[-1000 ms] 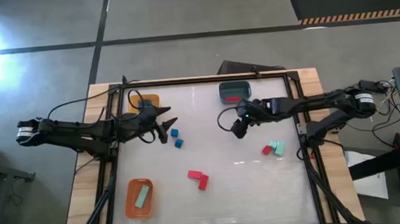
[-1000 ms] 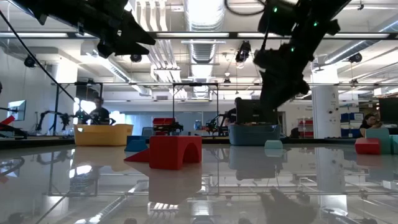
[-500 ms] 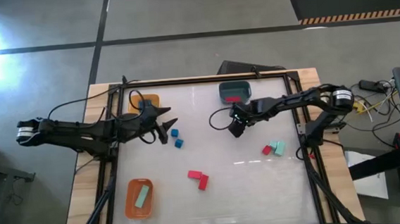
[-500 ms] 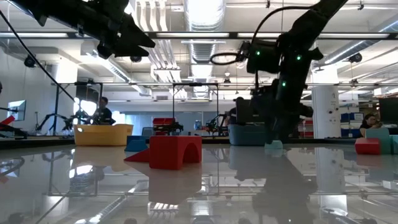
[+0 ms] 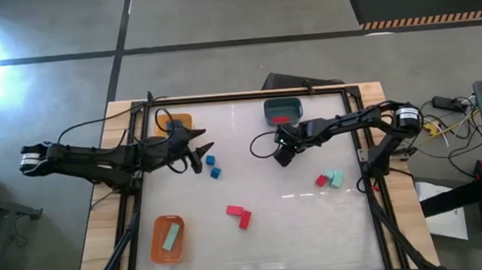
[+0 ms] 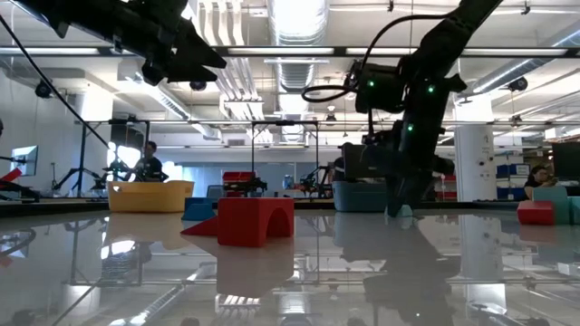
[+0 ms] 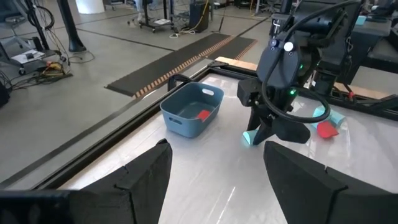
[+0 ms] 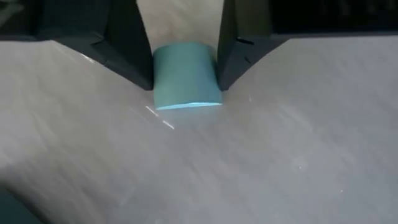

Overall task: Sort & place blocks by color
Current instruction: Put the top left light blue block into the orange bin

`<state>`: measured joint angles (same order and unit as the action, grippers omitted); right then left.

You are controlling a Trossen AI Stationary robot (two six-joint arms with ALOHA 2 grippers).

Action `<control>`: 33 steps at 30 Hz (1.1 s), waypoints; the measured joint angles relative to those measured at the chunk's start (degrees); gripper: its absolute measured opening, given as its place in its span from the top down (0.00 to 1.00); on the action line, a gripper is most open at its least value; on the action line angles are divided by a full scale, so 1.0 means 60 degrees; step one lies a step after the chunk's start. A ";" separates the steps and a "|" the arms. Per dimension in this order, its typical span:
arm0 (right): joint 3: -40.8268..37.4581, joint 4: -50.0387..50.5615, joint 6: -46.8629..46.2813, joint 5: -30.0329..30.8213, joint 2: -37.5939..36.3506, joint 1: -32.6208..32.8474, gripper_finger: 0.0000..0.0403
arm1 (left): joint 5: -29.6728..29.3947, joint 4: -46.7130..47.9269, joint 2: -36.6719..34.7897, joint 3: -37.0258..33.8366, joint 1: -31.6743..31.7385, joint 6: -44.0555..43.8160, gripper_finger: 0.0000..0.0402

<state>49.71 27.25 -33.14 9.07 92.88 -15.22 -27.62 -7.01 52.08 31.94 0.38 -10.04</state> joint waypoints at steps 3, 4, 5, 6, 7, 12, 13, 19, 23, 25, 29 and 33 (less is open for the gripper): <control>-0.0011 0.0034 0.0045 0.0054 -0.0165 0.0058 0.69 | 0.0000 0.0004 0.0032 0.0000 0.0000 0.0000 0.40; -0.0017 0.0046 0.0078 0.0053 -0.0265 0.0095 0.69 | -0.0001 0.0000 0.0032 0.0000 0.0000 0.0000 0.40; -0.0024 0.0063 0.0100 0.0048 -0.0384 0.0117 0.69 | -0.0004 -0.0008 0.0030 0.0000 0.0000 0.0000 0.40; -0.0036 0.0108 0.0139 0.0038 -0.0546 0.0152 0.69 | -0.0004 -0.0011 0.0029 0.0000 0.0000 0.0000 0.40; -0.0045 0.0210 0.0185 0.0022 -0.0710 0.0191 0.70 | -0.0004 -0.0007 0.0030 0.0000 0.0000 0.0000 0.40; -0.0076 0.0408 0.0247 -0.0087 -0.1973 0.0693 0.80 | 0.0029 -0.0087 0.0038 0.0000 -0.0065 -0.0017 0.40; -0.0082 0.0417 0.0249 -0.0087 -0.2244 0.0849 0.81 | 0.0029 -0.0207 0.0077 0.0000 -0.0149 -0.0082 0.40; -0.0236 -0.0216 0.0434 0.0183 -0.3539 0.2059 0.93 | -0.0015 -0.1065 0.0582 0.0090 -0.1451 -0.0262 0.40; -0.0492 -0.0387 0.0462 0.1755 -0.3770 0.2670 0.98 | -0.0496 -0.2077 0.1160 0.0095 -0.2367 -0.0267 0.40; -0.0735 -0.0360 0.0426 0.1967 -0.3660 0.2717 0.98 | -0.0521 -0.2643 0.1540 0.0127 -0.2696 -0.0272 0.40; -0.1133 -0.0277 0.0099 0.1988 -0.3195 0.2676 0.98 | -0.0535 -0.3920 0.2428 0.0138 -0.3127 -0.0273 0.40; -0.1158 -0.0189 0.0796 0.1818 -0.2725 0.2559 0.97 | -0.0536 -0.4571 0.3143 0.0135 -0.3206 -0.0275 0.40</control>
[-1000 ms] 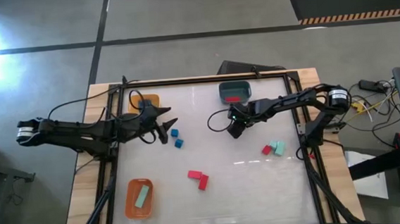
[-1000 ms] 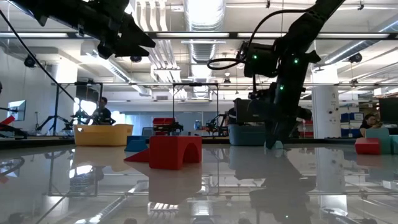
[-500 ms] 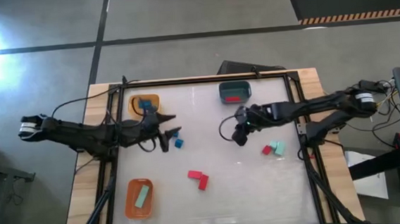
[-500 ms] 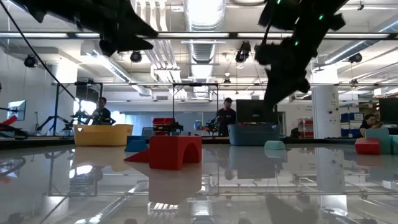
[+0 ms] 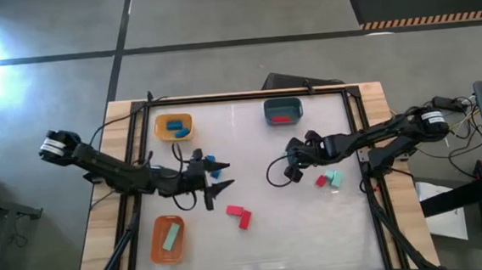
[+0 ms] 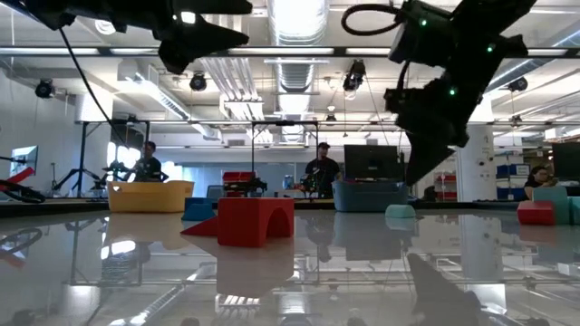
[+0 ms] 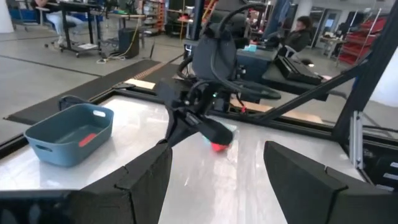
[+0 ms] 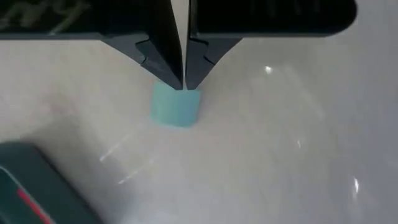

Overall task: Sort & place blocks by color
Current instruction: Put the top left light blue block into the orange bin

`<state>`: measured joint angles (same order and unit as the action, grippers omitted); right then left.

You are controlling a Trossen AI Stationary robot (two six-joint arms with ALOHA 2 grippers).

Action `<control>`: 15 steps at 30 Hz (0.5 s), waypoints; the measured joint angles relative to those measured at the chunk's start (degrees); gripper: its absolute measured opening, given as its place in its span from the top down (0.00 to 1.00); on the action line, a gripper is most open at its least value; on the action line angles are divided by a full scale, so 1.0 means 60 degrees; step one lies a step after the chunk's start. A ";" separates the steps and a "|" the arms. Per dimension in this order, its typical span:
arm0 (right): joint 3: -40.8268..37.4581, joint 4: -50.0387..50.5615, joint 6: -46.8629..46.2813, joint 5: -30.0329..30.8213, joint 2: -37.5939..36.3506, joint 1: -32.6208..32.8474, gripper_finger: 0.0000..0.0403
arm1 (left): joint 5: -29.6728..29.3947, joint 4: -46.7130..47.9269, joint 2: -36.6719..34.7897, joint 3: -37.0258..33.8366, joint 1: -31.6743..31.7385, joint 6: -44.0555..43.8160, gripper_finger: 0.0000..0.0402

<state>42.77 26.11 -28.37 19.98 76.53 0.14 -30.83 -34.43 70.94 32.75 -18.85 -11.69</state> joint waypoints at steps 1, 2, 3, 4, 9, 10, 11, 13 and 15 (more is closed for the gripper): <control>0.0105 0.0126 0.0597 -0.0335 0.0067 -0.0101 0.96 | -0.0003 -0.0099 0.0100 0.0000 0.0000 -0.0002 0.40; 0.0234 0.0209 0.1317 -0.0797 0.0103 -0.0237 0.94 | -0.0009 -0.0110 0.0163 0.0000 0.0008 0.0001 0.40; 0.0367 0.0312 0.2116 -0.1247 0.0164 -0.0406 0.91 | -0.0025 -0.0123 0.0220 0.0017 0.0022 0.0005 0.40; 0.0503 0.0480 0.3002 -0.1648 0.0237 -0.0579 0.89 | -0.0025 -0.0134 0.0268 0.0064 0.0043 0.0012 0.40; 0.0939 0.1107 0.8412 -0.2021 0.0586 -0.1250 0.71 | -0.0026 -0.0170 0.0217 0.0197 0.0062 0.0497 0.40; 0.0939 0.1059 0.9387 -0.2008 0.0654 -0.1328 0.67 | -0.0025 -0.0172 0.0175 0.0197 0.0062 0.0587 0.40; 0.0939 0.0923 1.0221 -0.2005 0.0731 -0.1384 0.64 | -0.0025 -0.0174 0.0114 0.0196 0.0062 0.0676 0.40; 0.0939 0.0550 1.1205 -0.1987 0.0882 -0.1469 0.57 | -0.0025 -0.0181 -0.0011 0.0182 0.0062 0.0833 0.40; 0.0939 0.0228 1.1661 -0.1846 0.1024 -0.1549 0.52 | -0.0021 -0.0182 -0.0115 0.0143 0.0062 0.0949 0.40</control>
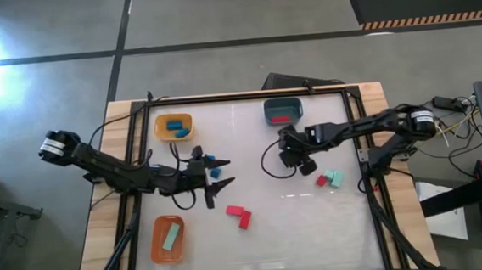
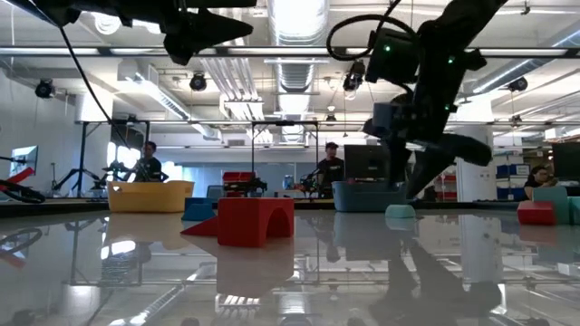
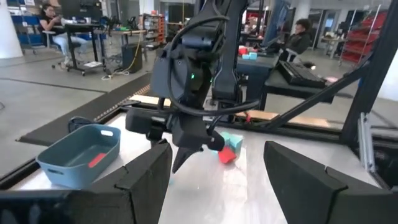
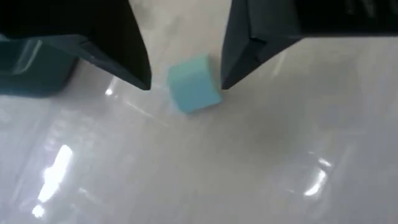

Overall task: Sort & place blocks by color
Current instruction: Put the top left light blue block into the orange bin

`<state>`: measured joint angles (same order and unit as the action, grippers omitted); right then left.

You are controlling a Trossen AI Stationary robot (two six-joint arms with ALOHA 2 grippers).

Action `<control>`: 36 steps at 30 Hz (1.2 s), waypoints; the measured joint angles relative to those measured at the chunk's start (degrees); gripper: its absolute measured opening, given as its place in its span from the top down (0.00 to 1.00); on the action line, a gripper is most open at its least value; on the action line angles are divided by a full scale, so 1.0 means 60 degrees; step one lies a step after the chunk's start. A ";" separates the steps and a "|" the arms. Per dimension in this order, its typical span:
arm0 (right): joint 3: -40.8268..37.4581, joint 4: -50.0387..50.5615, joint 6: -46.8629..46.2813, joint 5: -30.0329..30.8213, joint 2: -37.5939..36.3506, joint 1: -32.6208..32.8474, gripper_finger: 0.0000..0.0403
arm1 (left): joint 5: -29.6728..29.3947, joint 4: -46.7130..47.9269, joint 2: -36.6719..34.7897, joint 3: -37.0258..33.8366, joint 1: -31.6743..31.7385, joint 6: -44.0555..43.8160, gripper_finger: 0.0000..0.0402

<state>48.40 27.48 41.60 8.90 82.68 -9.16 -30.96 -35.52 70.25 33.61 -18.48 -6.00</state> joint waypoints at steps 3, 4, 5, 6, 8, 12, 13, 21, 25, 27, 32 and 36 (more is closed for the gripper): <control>0.0001 0.0016 0.0571 0.0043 0.0197 -0.0193 0.47 | 0.0004 0.0093 -0.0087 -0.0038 0.0000 0.0147 0.40; 0.0000 0.0018 0.0608 0.0005 0.0293 -0.0277 0.46 | 0.0003 0.0190 -0.0153 -0.0038 0.0000 0.0160 0.40; 0.0004 0.0010 0.0599 -0.0048 0.0390 -0.0358 0.45 | 0.0000 0.0195 -0.0189 -0.0038 0.0000 0.0163 0.40; 0.0004 0.0042 0.0566 -0.0177 0.0474 -0.0452 0.45 | 0.0004 0.0203 -0.0221 -0.0038 0.0004 0.0164 0.40; 0.0000 0.0087 0.0581 -0.0561 0.0660 -0.0617 0.46 | 0.0003 0.0345 -0.0267 -0.0038 0.0004 0.0283 0.40; 0.0032 -0.0152 0.0389 -0.1139 0.1022 -0.0991 0.46 | 0.0007 0.0323 -0.0286 -0.0038 0.0004 0.0392 0.40; 0.0033 -0.0166 0.0327 -0.1310 0.1097 -0.1104 0.46 | 0.0007 0.0323 -0.0286 -0.0038 0.0004 0.0399 0.40; 0.0037 -0.0207 -0.0925 -0.3056 0.1423 -0.1776 0.62 | 0.0010 0.0323 -0.0286 -0.0038 0.0004 0.0386 0.40; 0.0036 -0.0319 -0.1838 -0.3211 0.1509 -0.1787 0.71 | 0.0009 0.0316 -0.0284 -0.0034 0.0008 0.0394 0.40; 0.0038 -0.0436 -0.2177 -0.3531 0.1518 -0.1782 0.71 | 0.0007 0.0249 -0.0282 -0.0038 0.0018 0.0389 0.40; 0.0018 -0.0680 -0.3298 -0.3667 0.1343 -0.1769 0.71 | -0.0199 0.0246 -0.0188 -0.0038 0.0024 0.0758 0.40; -0.0033 -0.1167 -0.3789 -0.3715 0.1076 -0.1762 0.71 | -0.0926 0.0229 -0.0027 -0.0052 0.0090 0.0834 0.40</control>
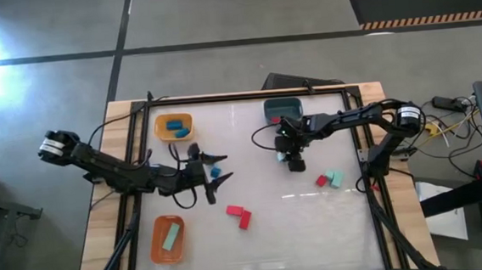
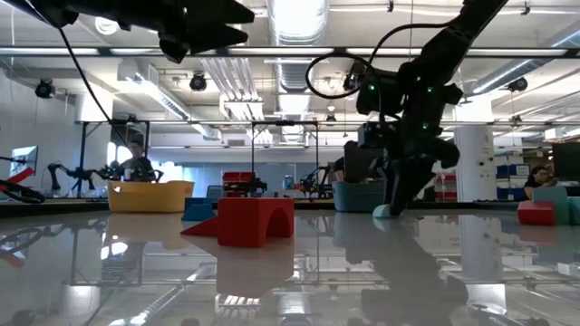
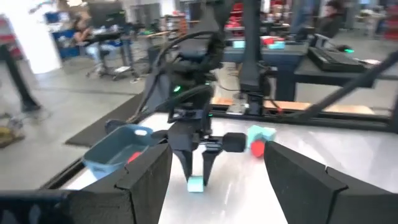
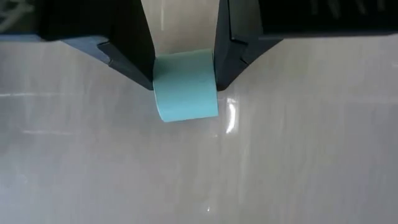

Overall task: Sort & place blocks by color
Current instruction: Put the top left light blue block into the orange bin

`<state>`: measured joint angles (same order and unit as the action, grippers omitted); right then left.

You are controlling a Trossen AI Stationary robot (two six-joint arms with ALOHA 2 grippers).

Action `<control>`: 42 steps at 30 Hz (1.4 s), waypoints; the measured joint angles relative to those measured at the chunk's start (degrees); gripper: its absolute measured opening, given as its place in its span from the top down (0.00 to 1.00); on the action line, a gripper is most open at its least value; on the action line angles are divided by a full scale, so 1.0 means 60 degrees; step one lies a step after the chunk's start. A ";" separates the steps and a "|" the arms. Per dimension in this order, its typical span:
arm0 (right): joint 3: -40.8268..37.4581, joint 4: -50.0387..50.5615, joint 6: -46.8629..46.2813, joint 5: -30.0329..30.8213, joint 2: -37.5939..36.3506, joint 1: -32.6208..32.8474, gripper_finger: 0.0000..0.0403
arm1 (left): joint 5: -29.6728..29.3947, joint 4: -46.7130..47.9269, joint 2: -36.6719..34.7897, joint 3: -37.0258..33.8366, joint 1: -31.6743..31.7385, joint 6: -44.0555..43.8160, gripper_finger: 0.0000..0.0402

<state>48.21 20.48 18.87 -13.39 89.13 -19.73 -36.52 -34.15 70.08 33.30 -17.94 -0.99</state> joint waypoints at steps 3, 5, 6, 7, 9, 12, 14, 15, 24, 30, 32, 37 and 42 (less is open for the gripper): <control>-0.0004 -0.1144 -0.0254 -0.0595 -0.0242 -0.0004 0.71 | -0.0044 -0.0027 0.0072 -0.0001 0.0002 -0.0560 0.40; -0.0039 -0.2311 -0.0657 -0.1131 -0.0304 0.0005 0.71 | -0.0028 -0.0044 0.0202 -0.0003 -0.0021 -0.0924 0.40; -0.0103 -0.2962 -0.0987 -0.1468 -0.0302 0.0022 0.71 | -0.0026 -0.0050 0.0290 -0.0004 -0.0030 -0.1088 0.40; -0.0182 -0.3582 -0.1328 -0.1801 -0.0276 0.0063 0.71 | -0.0027 -0.0173 0.0426 -0.0004 -0.0031 -0.1231 0.40; -0.0327 -0.4982 -0.1914 -0.2439 -0.0236 0.0215 0.71 | -0.0025 -0.0587 0.0778 -0.0004 -0.0028 -0.1275 0.40; -0.0579 -0.6637 -0.2380 -0.2812 -0.0235 0.0623 0.71 | -0.0025 -0.1406 0.1331 -0.0012 -0.0030 -0.1284 0.40; -0.0727 -0.7306 -0.2476 -0.2805 -0.0209 0.0969 0.71 | -0.0030 -0.1647 0.1585 0.0020 -0.0086 -0.1277 0.40; -0.0767 -0.7604 -0.2485 -0.2805 -0.0199 0.1144 0.71 | -0.0024 -0.1652 0.1673 0.0072 -0.0111 -0.1278 0.40; -0.0798 -1.0821 -0.3217 -0.2772 -0.0195 0.2244 0.71 | -0.0047 -0.1625 0.1817 0.0234 -0.0460 -0.0415 0.40; -0.0798 -1.2210 -0.3949 -0.2835 -0.0195 0.2512 0.71 | -0.0672 -0.1395 0.1738 0.1146 -0.1230 0.2071 0.40; -0.0798 -1.2561 -0.4438 -0.2809 -0.0202 0.2498 0.71 | -0.1510 -0.0948 0.1738 0.1513 -0.1499 0.2844 0.40; -0.0798 -1.2939 -0.5820 -0.2848 -0.0166 0.2495 0.71 | -0.3116 0.0203 0.1734 0.2275 -0.1793 0.4367 0.40; -0.0798 -1.3025 -0.7401 -0.2844 -0.0140 0.2469 0.71 | -0.3176 0.1271 0.1734 0.2567 -0.1833 0.4991 0.40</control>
<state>43.42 -57.67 -25.54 -30.45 88.29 -4.91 -55.57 -26.52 80.49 48.70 -28.94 28.96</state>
